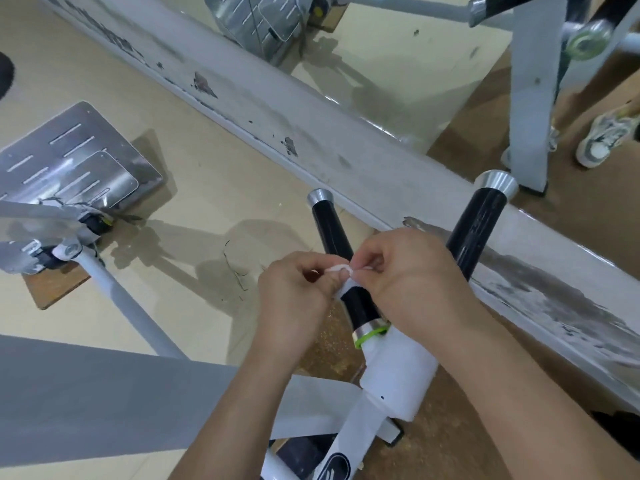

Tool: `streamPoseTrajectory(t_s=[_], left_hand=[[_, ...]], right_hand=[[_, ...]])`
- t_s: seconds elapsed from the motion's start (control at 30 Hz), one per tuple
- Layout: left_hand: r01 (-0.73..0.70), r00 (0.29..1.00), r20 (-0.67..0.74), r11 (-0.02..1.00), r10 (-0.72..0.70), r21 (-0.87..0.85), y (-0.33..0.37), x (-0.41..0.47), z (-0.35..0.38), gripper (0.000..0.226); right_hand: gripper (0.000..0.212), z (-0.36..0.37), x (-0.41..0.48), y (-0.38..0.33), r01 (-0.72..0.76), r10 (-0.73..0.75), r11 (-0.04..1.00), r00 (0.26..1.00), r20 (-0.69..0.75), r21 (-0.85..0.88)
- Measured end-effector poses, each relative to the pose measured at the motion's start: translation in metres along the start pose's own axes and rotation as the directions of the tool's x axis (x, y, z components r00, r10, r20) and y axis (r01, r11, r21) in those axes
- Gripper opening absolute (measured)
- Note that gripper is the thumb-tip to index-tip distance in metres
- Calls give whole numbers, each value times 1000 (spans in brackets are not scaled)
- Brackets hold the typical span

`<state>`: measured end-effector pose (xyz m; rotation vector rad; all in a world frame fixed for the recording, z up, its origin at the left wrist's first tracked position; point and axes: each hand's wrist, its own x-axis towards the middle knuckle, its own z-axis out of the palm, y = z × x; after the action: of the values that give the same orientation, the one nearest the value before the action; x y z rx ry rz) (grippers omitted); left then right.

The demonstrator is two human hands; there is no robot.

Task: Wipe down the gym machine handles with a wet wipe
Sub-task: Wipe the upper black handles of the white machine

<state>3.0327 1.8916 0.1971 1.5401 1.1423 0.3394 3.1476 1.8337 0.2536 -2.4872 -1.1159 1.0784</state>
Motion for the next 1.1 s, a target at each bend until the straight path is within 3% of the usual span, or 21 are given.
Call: streamPoseTrajectory(t_s=[0.07,0.2,0.33,0.5,0.67,0.77,0.87,1.0,1.1], left_hand=[[5,1000,-30,998,-7,-59,-3,4,0,16],[33,976,216,990,-3,-139,-7,1,-13,31],[56,996,78,988,-46,-143,-4,12,-5,14],[17,994,-111,998,-24,-57,-4,34,7,13],[-50,998,45,997,47,52,-5,28,-3,22],[-110,992,82,981,98,159,-2,34,-6,18],[-63,998,21,996,62,70,-1,47,-1,12],[-40,986,-159,996,52,74,-6,69,6,16],[12,1000,-18,997,-14,-82,-9,66,-1,12]], right_hand=[[5,7,11,-1,22,-7,991,994,-113,133],[12,22,18,3,27,26,957,984,-177,289],[24,23,16,13,26,68,904,977,-203,427],[31,23,23,12,12,60,917,984,-168,398],[30,11,29,12,-92,104,894,995,-4,438],[28,11,36,12,-102,115,852,993,8,514],[34,19,40,12,-89,124,841,992,-29,534],[47,28,43,13,-99,144,850,989,-47,517],[47,29,43,13,-95,143,841,988,-50,532]])
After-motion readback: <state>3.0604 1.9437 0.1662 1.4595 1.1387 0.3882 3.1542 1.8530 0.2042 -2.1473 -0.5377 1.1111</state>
